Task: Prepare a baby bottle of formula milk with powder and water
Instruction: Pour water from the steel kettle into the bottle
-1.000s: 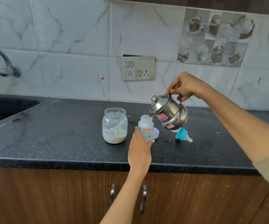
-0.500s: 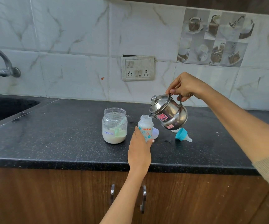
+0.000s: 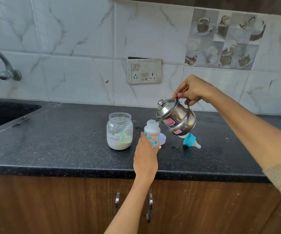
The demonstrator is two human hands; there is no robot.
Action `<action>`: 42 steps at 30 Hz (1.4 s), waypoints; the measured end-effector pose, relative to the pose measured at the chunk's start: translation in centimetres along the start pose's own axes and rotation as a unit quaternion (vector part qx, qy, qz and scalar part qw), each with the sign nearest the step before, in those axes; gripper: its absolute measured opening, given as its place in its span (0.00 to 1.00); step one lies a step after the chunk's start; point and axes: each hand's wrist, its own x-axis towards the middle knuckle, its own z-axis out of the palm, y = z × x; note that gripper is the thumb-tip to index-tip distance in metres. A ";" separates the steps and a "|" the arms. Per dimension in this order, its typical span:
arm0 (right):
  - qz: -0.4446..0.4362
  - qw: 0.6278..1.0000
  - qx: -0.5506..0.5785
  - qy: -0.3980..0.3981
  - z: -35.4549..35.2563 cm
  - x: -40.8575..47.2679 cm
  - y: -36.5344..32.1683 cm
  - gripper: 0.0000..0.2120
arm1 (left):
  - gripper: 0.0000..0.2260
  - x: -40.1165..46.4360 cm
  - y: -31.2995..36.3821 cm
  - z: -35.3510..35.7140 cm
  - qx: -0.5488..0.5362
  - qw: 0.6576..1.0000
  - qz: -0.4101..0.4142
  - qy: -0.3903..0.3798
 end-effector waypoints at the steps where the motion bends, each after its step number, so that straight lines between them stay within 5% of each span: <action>1: 0.000 1.000 0.000 0.000 0.0 0.0 0.0 0.08 | 0.29 0.0 0.0 0.0 0.001 1.000 0.001 0.000; 42: 0.002 1.000 -0.010 0.005 0.1 0.0 -0.2 0.08 | 0.29 0.1 -0.1 0.0 0.000 1.000 0.002 0.001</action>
